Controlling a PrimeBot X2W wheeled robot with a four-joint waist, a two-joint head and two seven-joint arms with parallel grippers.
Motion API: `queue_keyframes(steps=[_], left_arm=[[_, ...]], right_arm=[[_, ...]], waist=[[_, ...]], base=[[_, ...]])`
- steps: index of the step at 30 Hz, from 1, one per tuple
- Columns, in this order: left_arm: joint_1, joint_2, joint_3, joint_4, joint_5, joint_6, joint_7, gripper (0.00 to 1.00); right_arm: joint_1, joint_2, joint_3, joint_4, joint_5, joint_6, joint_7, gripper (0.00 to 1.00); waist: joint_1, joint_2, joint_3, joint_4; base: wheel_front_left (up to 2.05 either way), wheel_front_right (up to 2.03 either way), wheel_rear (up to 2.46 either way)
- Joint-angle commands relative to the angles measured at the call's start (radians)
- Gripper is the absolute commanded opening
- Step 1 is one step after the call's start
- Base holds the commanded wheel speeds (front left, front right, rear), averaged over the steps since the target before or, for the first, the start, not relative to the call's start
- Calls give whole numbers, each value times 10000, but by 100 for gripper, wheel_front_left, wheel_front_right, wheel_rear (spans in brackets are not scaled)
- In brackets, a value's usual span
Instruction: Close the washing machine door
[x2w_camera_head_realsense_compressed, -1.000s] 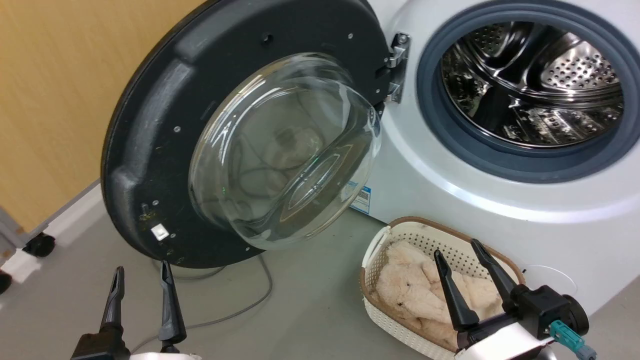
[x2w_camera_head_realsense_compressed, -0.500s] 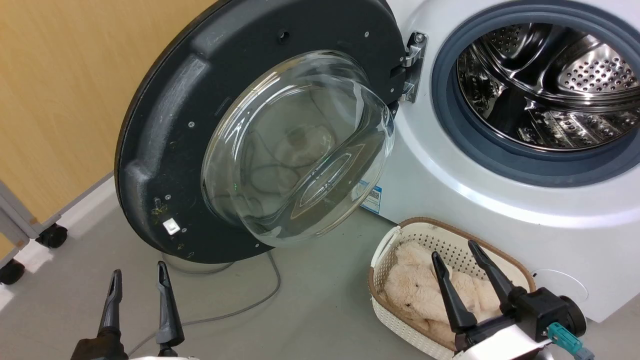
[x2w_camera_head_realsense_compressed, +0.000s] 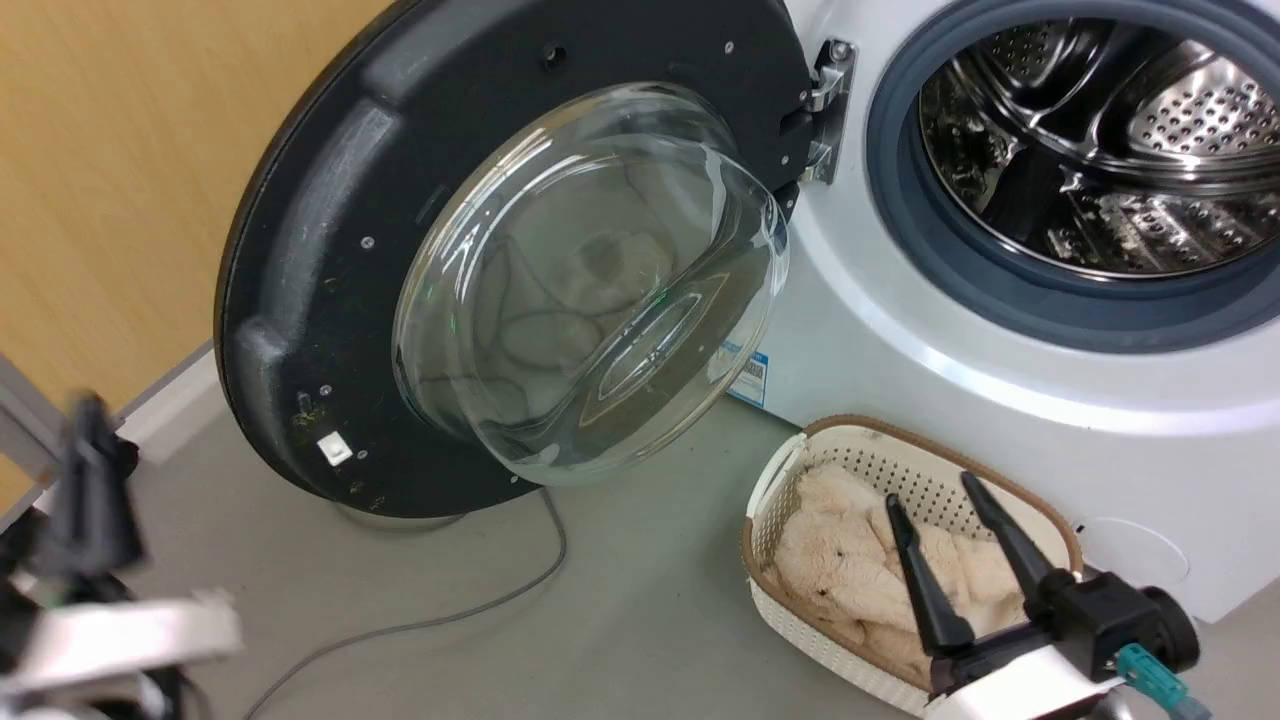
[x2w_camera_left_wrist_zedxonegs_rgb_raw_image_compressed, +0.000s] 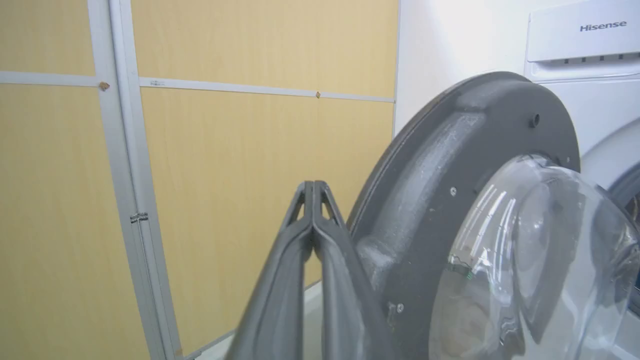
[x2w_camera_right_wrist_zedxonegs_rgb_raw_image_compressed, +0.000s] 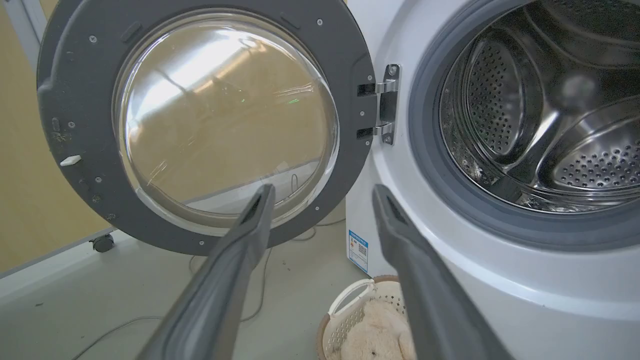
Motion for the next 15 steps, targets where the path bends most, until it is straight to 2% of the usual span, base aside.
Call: queue_keyframes(steps=[1, 4, 8, 9, 15], left_arm=[[-676, 390, 363, 287, -216, -246, -51, 0], [-1779, 749, 941, 1364, -1230, -522, 3, 0], [-3421, 1338, 1463, 3154, -3072, -871, 817, 0], [-3421, 1338, 1463, 3154, -3072, -871, 817, 0], [-5231, 1908, 2622, 6120, -5724, -915, 2725, 0]], right_arm=[[132, 28, -146, -127, -101, 8, -45, 100], [217, 28, -314, -275, -167, 8, -45, 100], [348, 28, -443, -404, -213, 8, -45, 100], [348, 28, -443, -404, -213, 8, -45, 100], [235, 28, -403, -495, -310, 8, -45, 100]], waist=[[0, 0, 124, -9], [0, 0, 300, -3], [0, 0, 484, -41], [0, 0, 484, -41], [0, 0, 927, -352]], base=[[0, 0, 0], [0, 0, 0], [0, 0, 0], [0, 0, 0], [0, 0, 0]])
